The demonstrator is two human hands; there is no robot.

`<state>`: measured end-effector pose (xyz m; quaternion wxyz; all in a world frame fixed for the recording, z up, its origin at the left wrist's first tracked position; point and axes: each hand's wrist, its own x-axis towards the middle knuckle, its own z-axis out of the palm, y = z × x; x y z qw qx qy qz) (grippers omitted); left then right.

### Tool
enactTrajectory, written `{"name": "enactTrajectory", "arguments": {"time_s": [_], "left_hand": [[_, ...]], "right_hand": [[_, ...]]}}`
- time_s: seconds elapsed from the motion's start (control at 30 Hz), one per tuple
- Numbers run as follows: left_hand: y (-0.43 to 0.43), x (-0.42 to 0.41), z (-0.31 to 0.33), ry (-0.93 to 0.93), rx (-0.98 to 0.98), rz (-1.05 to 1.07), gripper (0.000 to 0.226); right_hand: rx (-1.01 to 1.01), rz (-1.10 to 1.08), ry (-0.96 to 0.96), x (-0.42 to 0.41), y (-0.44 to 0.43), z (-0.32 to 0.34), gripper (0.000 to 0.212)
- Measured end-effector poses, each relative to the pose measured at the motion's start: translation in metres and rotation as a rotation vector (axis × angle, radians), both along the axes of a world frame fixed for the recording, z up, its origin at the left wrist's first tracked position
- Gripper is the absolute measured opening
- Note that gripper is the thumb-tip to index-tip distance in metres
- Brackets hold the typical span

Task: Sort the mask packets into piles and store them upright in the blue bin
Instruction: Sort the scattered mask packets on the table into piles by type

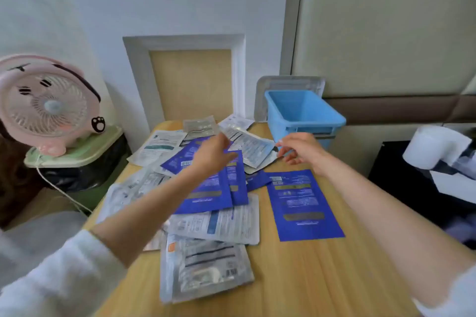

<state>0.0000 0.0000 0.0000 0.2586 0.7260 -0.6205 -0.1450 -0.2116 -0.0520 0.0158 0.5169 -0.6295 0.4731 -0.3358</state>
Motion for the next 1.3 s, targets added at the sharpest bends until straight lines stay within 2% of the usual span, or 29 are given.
{"name": "enactTrajectory", "arguments": {"time_s": [0.1,0.17,0.23,0.3,0.4,0.5,0.63,0.7,0.77,0.8,0.9,0.97,1.0,1.03,1.1,1.17,1.2,1.23,1.3], "left_hand": [[-0.027,0.043,-0.011,-0.232,0.222,0.139,0.089],[-0.033,0.062,-0.019,-0.348,0.381,0.116,0.104],[-0.034,0.067,-0.029,-0.418,0.434,0.068,0.106],[-0.035,0.075,-0.034,-0.412,0.407,0.077,0.106],[-0.03,0.078,-0.034,-0.401,0.373,0.084,0.105],[-0.022,0.076,-0.031,-0.414,0.357,0.119,0.099],[-0.007,0.075,-0.032,-0.366,0.181,0.137,0.073],[0.001,0.079,-0.029,-0.3,0.148,0.091,0.053],[0.009,0.081,-0.016,-0.268,0.083,0.087,0.043],[0.012,0.082,-0.005,-0.27,-0.031,0.114,0.042],[0.029,0.073,0.041,-0.404,-0.534,0.24,0.027],[0.045,0.061,0.055,-0.555,-0.832,0.209,0.011],[0.053,0.056,0.051,-0.633,-0.862,0.132,0.005],[0.058,0.052,0.035,-0.701,-0.783,0.047,0.007],[0.071,0.04,0.002,-0.73,-0.271,-0.126,0.022],[0.075,0.041,-0.013,-0.66,0.222,-0.254,0.04],[0.074,0.045,-0.01,-0.541,0.345,-0.285,0.048],[0.069,0.05,-0.005,-0.362,0.381,-0.266,0.052],[0.053,0.064,-0.002,-0.097,0.28,-0.118,0.05]], "right_hand": [[-0.023,0.088,0.121,0.032,-0.02,-0.012,0.011],[-0.002,0.181,0.18,0.06,-0.027,-0.025,0.013],[-0.018,0.245,0.255,0.078,-0.032,-0.032,0.009],[-0.051,0.257,0.303,0.087,-0.034,-0.036,0.006],[-0.113,0.168,0.348,0.09,-0.028,-0.039,0.003],[-0.092,0.054,0.382,0.083,-0.014,-0.042,0.005],[0.019,0.006,0.368,0.079,0.007,-0.045,0.018],[0.06,0.001,0.333,0.078,0.014,-0.044,0.025],[0.099,0.005,0.298,0.078,0.017,-0.044,0.027],[0.116,0.009,0.29,0.077,0.018,-0.044,0.028],[0.19,-0.005,0.235,0.076,0.012,-0.045,0.031],[0.237,-0.025,0.214,0.079,0.003,-0.043,0.028],[0.249,-0.032,0.218,0.082,-0.002,-0.041,0.023],[0.26,-0.039,0.222,0.085,-0.006,-0.04,0.019],[0.287,-0.048,0.224,0.093,-0.014,-0.038,0.022],[0.286,-0.045,0.232,0.1,-0.02,-0.04,0.033],[0.281,-0.043,0.243,0.103,-0.022,-0.041,0.036],[0.278,-0.043,0.246,0.104,-0.024,-0.043,0.036],[0.285,-0.038,0.25,0.106,-0.026,-0.046,0.031]]}}
